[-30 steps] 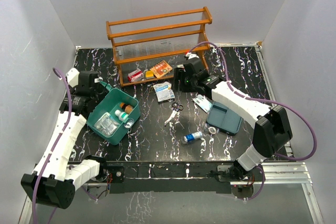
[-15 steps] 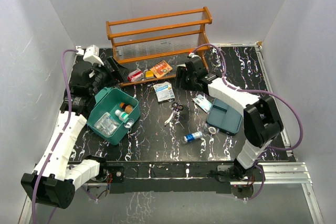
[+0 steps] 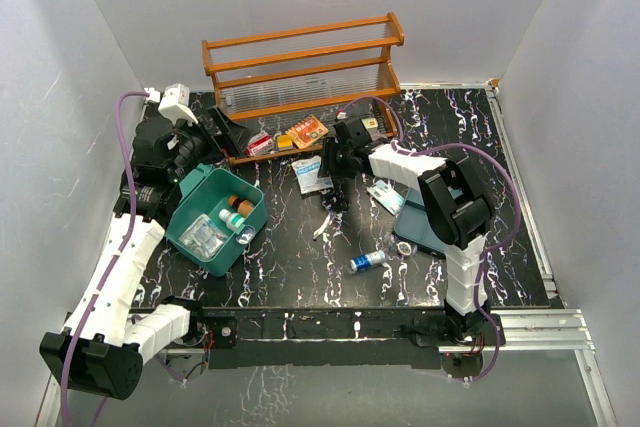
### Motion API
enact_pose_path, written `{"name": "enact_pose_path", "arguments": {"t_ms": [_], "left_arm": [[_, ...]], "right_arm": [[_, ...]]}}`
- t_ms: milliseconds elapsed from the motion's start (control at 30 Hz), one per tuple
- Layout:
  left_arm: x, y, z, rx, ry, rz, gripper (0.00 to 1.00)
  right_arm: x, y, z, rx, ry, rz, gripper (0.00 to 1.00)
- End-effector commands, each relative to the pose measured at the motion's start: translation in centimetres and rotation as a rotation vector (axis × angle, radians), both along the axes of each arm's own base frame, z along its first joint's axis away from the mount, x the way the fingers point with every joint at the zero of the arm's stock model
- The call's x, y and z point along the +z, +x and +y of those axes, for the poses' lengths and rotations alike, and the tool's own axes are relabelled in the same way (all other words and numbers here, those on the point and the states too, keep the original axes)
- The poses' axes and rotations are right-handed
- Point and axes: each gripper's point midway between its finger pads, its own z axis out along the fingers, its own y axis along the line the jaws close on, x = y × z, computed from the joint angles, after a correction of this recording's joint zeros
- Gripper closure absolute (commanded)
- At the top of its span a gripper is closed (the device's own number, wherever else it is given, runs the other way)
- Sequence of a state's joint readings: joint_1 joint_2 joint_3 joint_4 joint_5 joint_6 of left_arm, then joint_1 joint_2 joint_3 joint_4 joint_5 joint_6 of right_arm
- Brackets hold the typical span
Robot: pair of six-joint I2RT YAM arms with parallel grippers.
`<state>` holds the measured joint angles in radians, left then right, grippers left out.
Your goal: Organize the medicine kit
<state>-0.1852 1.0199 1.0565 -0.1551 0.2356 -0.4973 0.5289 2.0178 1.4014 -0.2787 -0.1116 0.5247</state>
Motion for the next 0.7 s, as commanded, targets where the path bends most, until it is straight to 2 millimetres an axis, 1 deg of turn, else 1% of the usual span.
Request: {"name": "enact_pose_path", "arguments": {"t_ms": [0,100,267,300,367,500,533,633,667], "left_arm": [[1.5,-0.2,0.1,-0.011,0.004,-0.057,0.01],[1.3,-0.4,-0.2,-0.027,0.002,-0.045,0.01],[0.9,-0.4,-0.4,-0.034,-0.002,-0.029,0.03],[0.9,-0.3,-0.4,-0.032,-0.004,-0.028,0.03],[0.8,-0.2,-0.3,-0.024,-0.006,-0.027,0.04],[0.5,-0.1,-0.3,-0.019,-0.016,-0.017,0.05],[0.3,-0.1,-0.4,-0.018,-0.023,-0.009,0.05],[-0.1,-0.1,-0.4,-0.014,-0.037,0.008,0.06],[-0.2,-0.1,-0.4,-0.014,-0.04,0.012,0.06]], "right_arm": [[2.2,2.9,1.4,0.01,0.037,-0.106,0.59],[1.3,3.3,0.8,-0.022,0.008,-0.103,0.61],[-0.1,3.3,0.7,-0.015,-0.016,-0.083,0.63],[-0.2,3.2,0.8,-0.009,-0.015,-0.078,0.65],[-0.5,3.0,0.8,-0.001,-0.016,-0.065,0.74],[0.3,2.7,0.8,0.0,-0.006,-0.075,0.96],[0.7,2.6,0.8,0.004,0.0,-0.083,1.0],[2.3,2.3,1.0,0.027,0.026,-0.108,1.0],[3.1,2.0,1.3,0.049,0.046,-0.119,1.0]]}}
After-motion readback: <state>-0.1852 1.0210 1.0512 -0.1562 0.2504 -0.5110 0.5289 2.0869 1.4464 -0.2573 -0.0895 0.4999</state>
